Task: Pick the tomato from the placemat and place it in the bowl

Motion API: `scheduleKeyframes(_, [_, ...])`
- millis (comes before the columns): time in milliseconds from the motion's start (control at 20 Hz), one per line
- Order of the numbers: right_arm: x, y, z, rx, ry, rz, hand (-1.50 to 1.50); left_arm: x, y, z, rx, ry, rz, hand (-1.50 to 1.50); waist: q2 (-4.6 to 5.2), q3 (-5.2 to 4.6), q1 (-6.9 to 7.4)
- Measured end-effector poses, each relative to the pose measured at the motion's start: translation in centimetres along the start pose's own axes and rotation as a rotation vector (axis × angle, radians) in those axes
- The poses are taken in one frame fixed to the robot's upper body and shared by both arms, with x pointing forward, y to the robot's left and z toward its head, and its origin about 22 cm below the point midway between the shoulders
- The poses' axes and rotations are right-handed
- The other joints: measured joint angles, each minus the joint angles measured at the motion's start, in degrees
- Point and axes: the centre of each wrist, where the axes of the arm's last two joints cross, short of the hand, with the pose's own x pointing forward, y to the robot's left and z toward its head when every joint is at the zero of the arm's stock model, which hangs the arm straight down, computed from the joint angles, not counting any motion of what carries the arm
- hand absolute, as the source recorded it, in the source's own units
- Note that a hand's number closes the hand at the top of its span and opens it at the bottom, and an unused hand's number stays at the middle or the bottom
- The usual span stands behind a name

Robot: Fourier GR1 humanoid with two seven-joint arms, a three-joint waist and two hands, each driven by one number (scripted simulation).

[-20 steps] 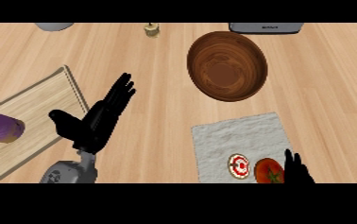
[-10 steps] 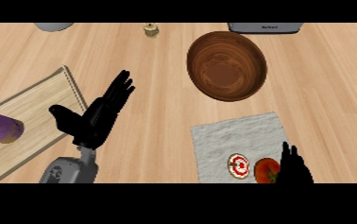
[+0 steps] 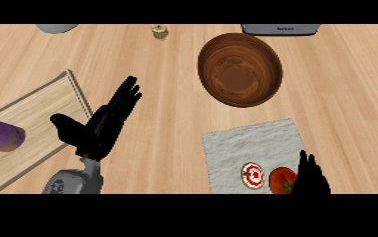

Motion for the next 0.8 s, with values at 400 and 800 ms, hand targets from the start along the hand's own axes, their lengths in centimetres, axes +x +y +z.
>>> scheduleKeyframes(400, [0.1,1.4,-0.9,-0.017,-0.04,-0.025,1.5,-0.3,0.1,-0.2,-0.005,0.004,0.001,0.0,-0.02,-0.03,0.01])
scheduleKeyframes(800, [0.3,1.5,-1.6,-0.057,-0.113,-0.009,1.5,-0.4,-0.1,0.1,-0.008,0.001,-0.003,0.0,-0.28,-0.41,-0.02])
